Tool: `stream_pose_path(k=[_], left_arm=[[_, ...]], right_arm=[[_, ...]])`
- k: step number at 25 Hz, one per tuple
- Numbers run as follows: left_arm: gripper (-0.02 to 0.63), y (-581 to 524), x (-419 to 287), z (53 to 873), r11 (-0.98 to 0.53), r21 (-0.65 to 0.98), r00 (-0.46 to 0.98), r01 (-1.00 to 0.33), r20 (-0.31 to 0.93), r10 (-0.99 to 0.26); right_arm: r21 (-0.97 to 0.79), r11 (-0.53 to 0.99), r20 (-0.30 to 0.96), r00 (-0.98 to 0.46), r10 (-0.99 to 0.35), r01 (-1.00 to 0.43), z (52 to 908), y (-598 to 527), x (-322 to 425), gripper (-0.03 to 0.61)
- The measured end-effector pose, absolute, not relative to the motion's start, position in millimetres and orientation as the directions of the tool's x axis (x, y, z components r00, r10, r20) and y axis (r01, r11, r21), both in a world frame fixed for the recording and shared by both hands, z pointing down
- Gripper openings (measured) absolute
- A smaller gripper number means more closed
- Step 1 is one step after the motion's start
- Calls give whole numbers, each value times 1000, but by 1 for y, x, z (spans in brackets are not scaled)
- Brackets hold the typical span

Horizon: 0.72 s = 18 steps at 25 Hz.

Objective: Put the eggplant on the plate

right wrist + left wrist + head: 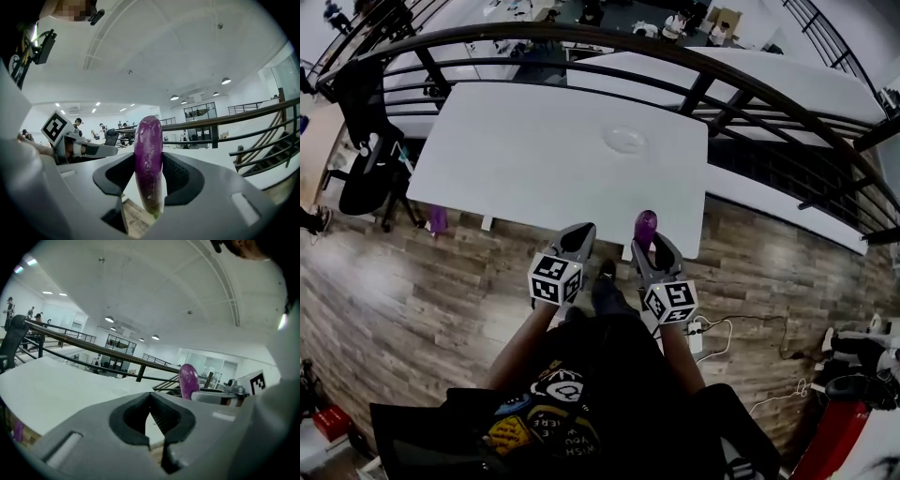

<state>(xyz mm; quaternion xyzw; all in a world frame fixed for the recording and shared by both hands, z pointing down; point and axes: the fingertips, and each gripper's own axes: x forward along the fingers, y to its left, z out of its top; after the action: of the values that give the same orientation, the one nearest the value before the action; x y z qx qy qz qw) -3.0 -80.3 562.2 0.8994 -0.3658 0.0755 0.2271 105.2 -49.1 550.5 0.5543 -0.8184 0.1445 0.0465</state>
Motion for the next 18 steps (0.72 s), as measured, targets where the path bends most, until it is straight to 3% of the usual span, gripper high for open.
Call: stream_pose_path(k=[9, 18], left_arm=[[5, -179, 66, 575, -612, 268, 667, -744, 352, -657], [5, -232, 74, 598, -550, 239, 597, -800, 412, -689]], right_arm=[[-201, 409, 268, -452, -851, -890, 565, -145, 169, 191], [-174, 519, 349, -545, -763, -837, 602, -221, 177, 191]])
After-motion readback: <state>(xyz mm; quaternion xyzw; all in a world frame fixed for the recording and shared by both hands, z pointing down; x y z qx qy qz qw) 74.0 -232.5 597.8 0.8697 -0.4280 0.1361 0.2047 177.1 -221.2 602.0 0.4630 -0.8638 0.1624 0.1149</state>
